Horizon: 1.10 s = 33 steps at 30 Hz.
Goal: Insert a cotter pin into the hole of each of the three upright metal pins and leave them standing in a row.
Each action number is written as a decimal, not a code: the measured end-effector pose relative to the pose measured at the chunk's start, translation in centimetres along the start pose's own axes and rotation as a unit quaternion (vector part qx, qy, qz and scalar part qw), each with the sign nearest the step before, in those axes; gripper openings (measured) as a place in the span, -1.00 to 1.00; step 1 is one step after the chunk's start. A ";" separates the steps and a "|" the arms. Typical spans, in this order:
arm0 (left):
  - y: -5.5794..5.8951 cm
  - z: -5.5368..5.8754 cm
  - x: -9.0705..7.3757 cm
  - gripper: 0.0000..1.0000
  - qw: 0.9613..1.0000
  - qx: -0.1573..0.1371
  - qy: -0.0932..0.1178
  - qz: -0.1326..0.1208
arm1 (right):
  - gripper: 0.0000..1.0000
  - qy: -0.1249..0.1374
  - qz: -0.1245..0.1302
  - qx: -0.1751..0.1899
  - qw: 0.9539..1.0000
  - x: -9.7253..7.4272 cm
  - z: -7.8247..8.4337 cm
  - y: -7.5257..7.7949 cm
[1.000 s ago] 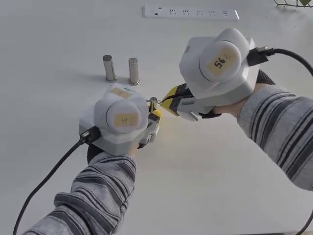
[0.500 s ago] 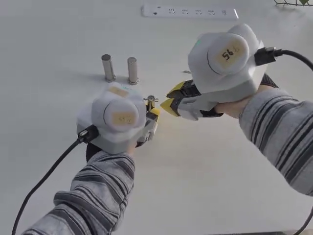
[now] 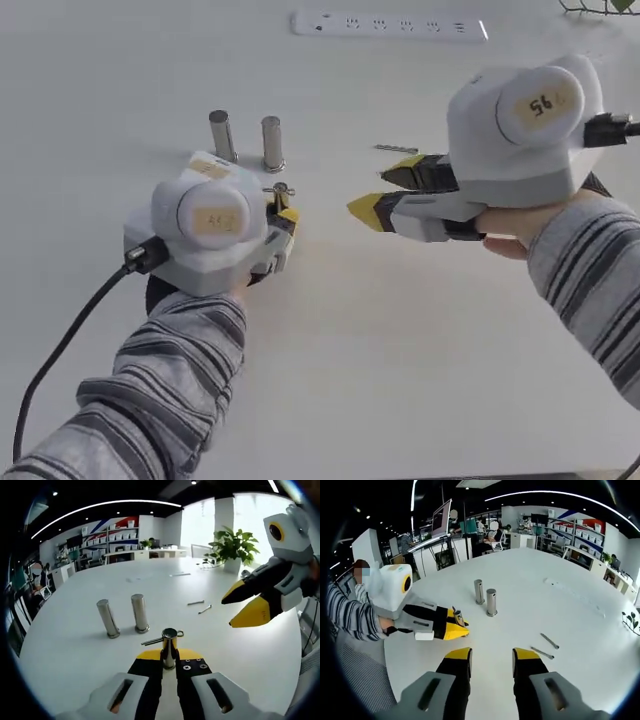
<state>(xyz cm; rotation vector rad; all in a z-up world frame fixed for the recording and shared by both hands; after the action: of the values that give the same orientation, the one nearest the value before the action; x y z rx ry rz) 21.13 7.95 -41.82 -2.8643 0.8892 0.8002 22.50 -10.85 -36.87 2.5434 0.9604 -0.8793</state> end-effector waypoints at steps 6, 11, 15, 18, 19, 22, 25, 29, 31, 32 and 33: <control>-1.6 -0.1 -0.5 -0.90 1.000 0.002 0.000 -0.015 | -0.25 0.010 0.009 0.022 1.000 -0.5 0.5 0.1; -2.5 0.1 -0.9 -0.90 1.000 -0.001 -0.002 -0.025 | -0.25 0.009 0.016 0.043 0.999 -0.6 1.1 0.5; -3.2 0.3 -1.3 -0.90 0.999 -0.011 0.000 -0.036 | -0.25 0.011 0.025 0.055 0.998 -0.8 1.4 0.8; -3.6 0.4 -1.4 -0.90 0.999 -0.017 0.000 -0.041 | -0.25 0.011 0.027 0.063 0.998 -1.0 1.5 0.8; -3.8 0.5 -1.5 -0.90 0.999 -0.020 -0.001 -0.044 | -0.25 0.011 0.029 0.066 0.997 -1.0 1.6 0.8; -4.2 0.7 -1.5 -0.90 0.999 -0.023 0.001 -0.045 | -0.25 0.014 0.029 0.073 0.997 -1.2 1.9 0.6; -4.3 0.7 -1.6 -0.90 0.999 -0.022 0.001 -0.046 | -0.25 0.015 0.029 0.079 0.996 -1.2 2.1 0.5; -4.4 0.8 -1.7 -0.90 0.999 -0.020 0.004 -0.046 | -0.25 0.014 0.031 0.085 0.996 -1.2 2.3 0.4; -4.4 0.9 -1.6 -0.89 0.999 -0.019 0.006 -0.045 | -0.25 0.015 0.033 0.089 0.995 -1.3 2.3 0.5; -4.3 0.9 -1.6 -0.89 0.999 -0.017 0.006 -0.045 | -0.25 0.016 0.034 0.090 0.995 -1.3 2.3 0.5; -4.3 0.9 -1.6 -0.89 0.999 -0.015 0.007 -0.046 | -0.25 0.015 0.034 0.091 0.995 -1.3 2.3 0.5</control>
<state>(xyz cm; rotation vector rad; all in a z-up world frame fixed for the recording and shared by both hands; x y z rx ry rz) 21.85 12.53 -42.30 -2.9146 0.7468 0.7923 21.03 -12.93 -37.81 2.7321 0.8307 -0.9502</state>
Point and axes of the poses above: the centre of the closed fingertips' face, and the gripper's own axes: x roughly forward along the fingers, y roughly to its right, z roughly out of its underside, the point moved 10 cm from there along -x, roughly backward along the fingers, and after that the axes turned 7 degrees about z, right-handed, at the moved point
